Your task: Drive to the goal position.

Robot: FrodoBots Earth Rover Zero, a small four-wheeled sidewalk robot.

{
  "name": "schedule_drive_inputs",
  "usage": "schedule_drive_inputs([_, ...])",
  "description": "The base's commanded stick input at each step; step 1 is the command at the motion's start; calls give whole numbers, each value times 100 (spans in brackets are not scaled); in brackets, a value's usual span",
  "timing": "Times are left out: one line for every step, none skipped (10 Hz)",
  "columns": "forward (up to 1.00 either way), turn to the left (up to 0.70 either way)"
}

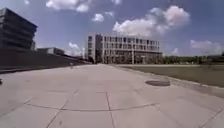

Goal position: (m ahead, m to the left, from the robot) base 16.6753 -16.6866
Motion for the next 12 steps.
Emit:
schedule_drive_inputs([70,0])
schedule_drive_inputs([70,0])
schedule_drive_inputs([70,0])
schedule_drive_inputs([70,0])
schedule_drive_inputs([70,0])
schedule_drive_inputs([70,0])
schedule_drive_inputs([70,2])
schedule_drive_inputs([70,1])
schedule_drive_inputs([70,0])
schedule_drive_inputs([70,2])
schedule_drive_inputs([70,2])
schedule_drive_inputs([70,0])
